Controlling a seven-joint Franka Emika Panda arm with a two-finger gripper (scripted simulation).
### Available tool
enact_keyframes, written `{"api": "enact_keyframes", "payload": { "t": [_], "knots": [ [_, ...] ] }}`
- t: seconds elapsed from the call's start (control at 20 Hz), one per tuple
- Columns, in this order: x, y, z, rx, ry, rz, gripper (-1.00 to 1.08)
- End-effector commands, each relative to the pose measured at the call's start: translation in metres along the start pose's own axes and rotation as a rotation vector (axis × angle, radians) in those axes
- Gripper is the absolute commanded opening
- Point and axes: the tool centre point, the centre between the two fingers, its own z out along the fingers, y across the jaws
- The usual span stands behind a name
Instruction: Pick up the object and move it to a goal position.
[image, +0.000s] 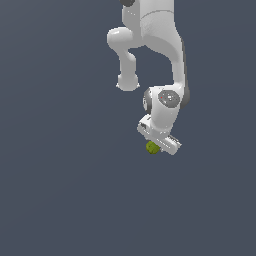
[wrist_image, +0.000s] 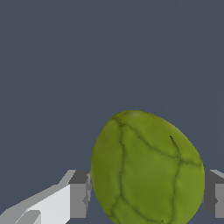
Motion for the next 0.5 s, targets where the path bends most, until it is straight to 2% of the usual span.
{"api": "enact_keyframes", "payload": {
  "t": [0.0, 0.45],
  "knots": [
    [-0.025, 0.0, -0.006, 0.002, 0.001, -0.001, -1.0],
    [-0.097, 0.001, -0.02, 0.002, 0.002, 0.0, -1.0]
  ]
}}
